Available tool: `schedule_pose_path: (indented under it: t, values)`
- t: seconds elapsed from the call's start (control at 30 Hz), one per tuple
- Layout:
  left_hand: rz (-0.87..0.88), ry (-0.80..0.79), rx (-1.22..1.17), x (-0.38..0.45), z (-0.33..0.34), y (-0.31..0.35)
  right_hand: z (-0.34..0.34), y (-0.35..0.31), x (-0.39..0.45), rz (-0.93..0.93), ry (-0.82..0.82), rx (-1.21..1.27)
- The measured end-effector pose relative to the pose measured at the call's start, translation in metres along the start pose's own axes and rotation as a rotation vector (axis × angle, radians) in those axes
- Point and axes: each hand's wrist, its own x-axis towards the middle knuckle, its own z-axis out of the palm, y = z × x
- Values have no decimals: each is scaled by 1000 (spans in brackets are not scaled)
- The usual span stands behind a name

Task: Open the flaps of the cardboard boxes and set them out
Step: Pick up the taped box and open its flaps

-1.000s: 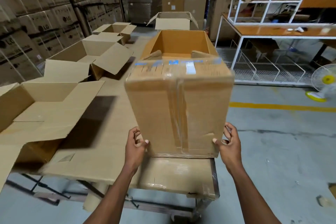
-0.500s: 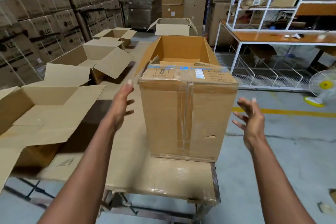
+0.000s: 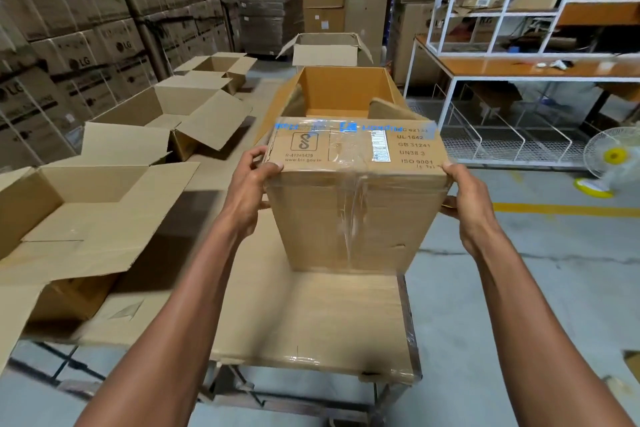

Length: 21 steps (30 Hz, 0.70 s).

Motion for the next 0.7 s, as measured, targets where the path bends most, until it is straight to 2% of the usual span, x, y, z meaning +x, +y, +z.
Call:
schedule_pose_path:
  t: [0.1, 0.2, 0.4, 0.57, 0.7]
  values:
    - [43, 49, -58, -16, -4, -31, -2, 36, -11, -36, -10, 107]
    - [68, 75, -7, -35, -10, -73, -6, 83, -28, -45, -41, 131]
    - [-129, 110, 58, -91, -16, -160, -8, 178, -79, 108, -28, 5]
    - [-268, 84, 203, -117, -23, -197, -2, 204, -115, 168, -19, -114]
    - [-121, 79, 165, -124, -28, -198, -1, 217, -126, 199, -34, -165]
